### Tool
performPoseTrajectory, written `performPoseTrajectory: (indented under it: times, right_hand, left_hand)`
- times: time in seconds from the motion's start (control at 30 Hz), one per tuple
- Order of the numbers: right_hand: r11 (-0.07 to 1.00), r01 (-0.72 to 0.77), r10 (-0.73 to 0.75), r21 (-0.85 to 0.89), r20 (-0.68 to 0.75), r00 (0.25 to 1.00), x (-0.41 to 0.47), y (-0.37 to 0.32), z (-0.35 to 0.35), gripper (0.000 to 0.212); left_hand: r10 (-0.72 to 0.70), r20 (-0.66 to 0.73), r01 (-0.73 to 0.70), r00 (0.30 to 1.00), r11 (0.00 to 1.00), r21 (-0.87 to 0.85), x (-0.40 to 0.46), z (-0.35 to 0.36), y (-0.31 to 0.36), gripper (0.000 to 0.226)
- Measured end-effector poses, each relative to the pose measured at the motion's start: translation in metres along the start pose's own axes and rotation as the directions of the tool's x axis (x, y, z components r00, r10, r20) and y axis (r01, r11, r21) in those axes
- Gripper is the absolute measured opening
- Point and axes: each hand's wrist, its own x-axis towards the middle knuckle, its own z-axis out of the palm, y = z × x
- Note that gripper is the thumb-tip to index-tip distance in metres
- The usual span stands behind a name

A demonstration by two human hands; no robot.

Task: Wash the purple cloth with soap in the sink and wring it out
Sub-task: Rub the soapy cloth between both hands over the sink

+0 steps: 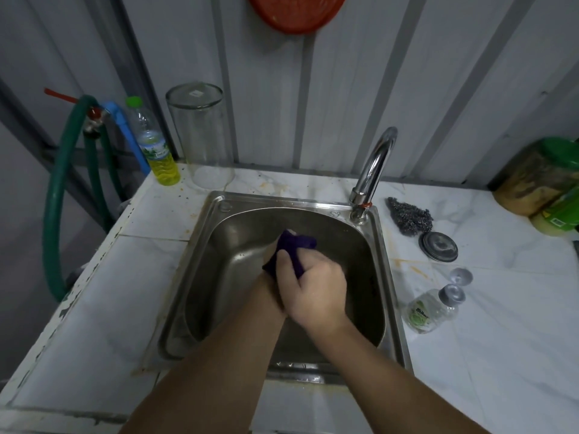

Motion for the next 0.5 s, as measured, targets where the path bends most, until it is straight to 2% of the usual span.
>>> performPoseTrajectory:
  times: [0.03,0.1,0.17,0.2,0.23,0.3,0.37,0.4,0.43,0.5]
  right_hand:
    - [0.999,-0.046,0.046,-0.001,-0.010,0.999,0.005,0.000,0.001,0.052]
    - [0.961,-0.271,0.269,-0.050,-0.029,0.963,0.026,0.010,-0.004,0.052]
    - [0.867,-0.494,0.496,-0.066,0.011,0.868,0.043,0.025,-0.014,0.045]
    - [0.833,-0.550,0.552,-0.056,0.036,0.833,0.043,0.027,-0.016,0.041]
    - [0.831,-0.554,0.557,-0.052,0.055,0.829,0.038,0.027,-0.016,0.038]
    - [0.909,-0.413,0.414,-0.052,0.012,0.910,0.019,0.017,-0.007,0.045]
    - [0.971,-0.241,0.241,-0.003,-0.019,0.970,0.002,0.002,0.003,0.056]
    - [0.981,-0.190,0.190,0.026,-0.008,0.982,-0.001,-0.005,0.008,0.058]
    - [0.980,-0.194,0.195,0.049,-0.004,0.981,0.003,-0.007,0.009,0.058]
    - [0.941,-0.338,0.338,0.028,-0.019,0.941,0.022,0.004,0.007,0.054]
  left_hand:
    - [-0.018,-0.026,0.017,1.000,1.000,-0.002,-0.002,0.000,-0.002,0.030]
    - [-0.148,-0.106,0.158,0.983,0.983,0.089,0.002,0.011,-0.005,0.031]
    - [-0.208,-0.209,0.256,0.956,0.937,0.238,0.003,0.028,0.002,0.022]
    - [-0.208,-0.256,0.273,0.944,0.929,0.251,0.000,0.031,0.005,0.021]
    - [-0.200,-0.298,0.284,0.933,0.919,0.273,-0.001,0.028,0.008,0.019]
    - [-0.108,-0.276,0.195,0.955,0.930,0.310,-0.001,0.015,0.012,0.019]
    - [-0.057,-0.159,0.104,0.986,0.946,0.307,-0.001,-0.002,0.010,0.044]
    - [-0.064,-0.112,0.089,0.992,0.969,0.232,-0.004,-0.004,0.008,0.057]
    - [-0.068,-0.116,0.088,0.991,0.980,0.178,-0.005,-0.001,0.007,0.062]
    - [-0.163,-0.189,0.191,0.968,0.972,0.139,0.002,0.006,0.003,0.044]
